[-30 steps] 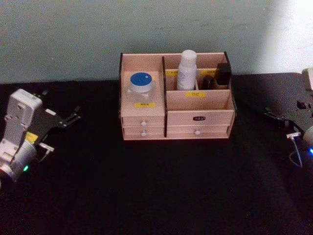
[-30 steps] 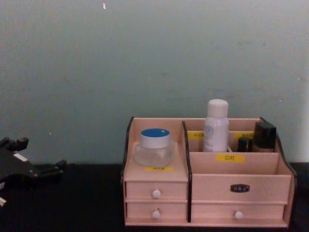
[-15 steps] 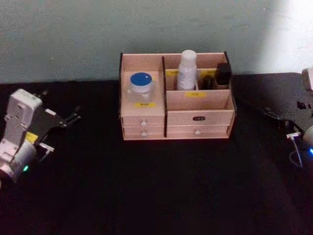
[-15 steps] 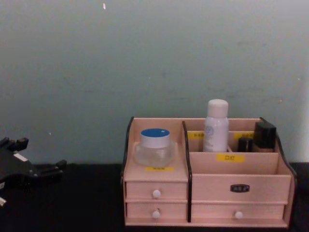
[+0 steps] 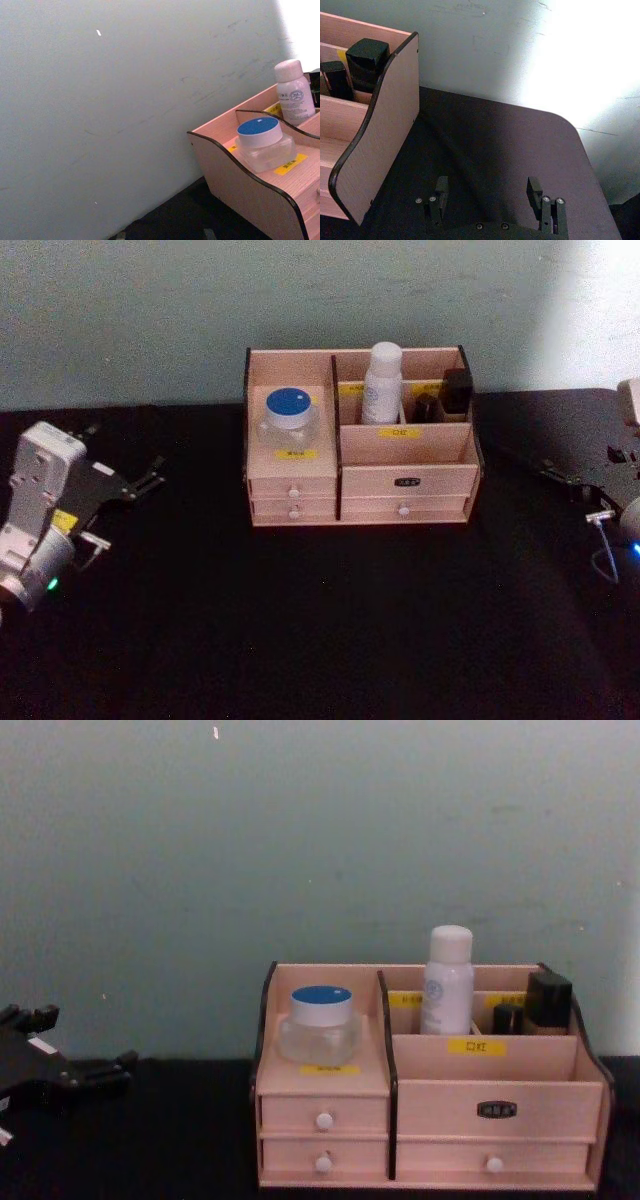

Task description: Pick up the facial cleanser and watermelon frost from the table and place them into the tiered storage box.

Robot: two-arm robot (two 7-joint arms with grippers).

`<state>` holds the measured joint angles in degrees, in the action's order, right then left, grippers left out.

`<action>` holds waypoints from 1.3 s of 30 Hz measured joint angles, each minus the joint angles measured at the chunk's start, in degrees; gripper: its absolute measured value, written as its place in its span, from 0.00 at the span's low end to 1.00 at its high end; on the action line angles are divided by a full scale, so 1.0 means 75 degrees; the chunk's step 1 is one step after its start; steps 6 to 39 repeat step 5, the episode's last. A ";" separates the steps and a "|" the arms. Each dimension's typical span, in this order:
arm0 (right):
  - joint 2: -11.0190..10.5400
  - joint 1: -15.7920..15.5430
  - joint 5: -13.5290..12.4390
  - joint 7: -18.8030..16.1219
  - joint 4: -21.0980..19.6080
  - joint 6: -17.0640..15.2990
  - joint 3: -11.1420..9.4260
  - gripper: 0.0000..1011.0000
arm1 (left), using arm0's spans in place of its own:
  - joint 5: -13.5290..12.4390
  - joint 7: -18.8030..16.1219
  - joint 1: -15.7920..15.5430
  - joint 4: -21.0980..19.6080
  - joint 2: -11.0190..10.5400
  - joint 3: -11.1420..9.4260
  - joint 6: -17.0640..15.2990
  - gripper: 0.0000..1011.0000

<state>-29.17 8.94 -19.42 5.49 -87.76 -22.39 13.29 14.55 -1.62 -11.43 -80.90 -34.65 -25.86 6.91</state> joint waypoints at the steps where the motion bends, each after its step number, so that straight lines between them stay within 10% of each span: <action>1: 0.0000 0.0000 0.0000 0.0000 0.0000 0.0000 0.0000 0.99 | 0.0000 0.0000 0.0000 0.0000 0.0000 0.0000 0.0000 0.99; 39: 0.0000 0.0000 0.0000 0.0000 0.0000 0.0000 0.0000 0.99 | 0.0000 0.0000 0.0000 0.0000 0.0000 0.0000 0.0000 0.99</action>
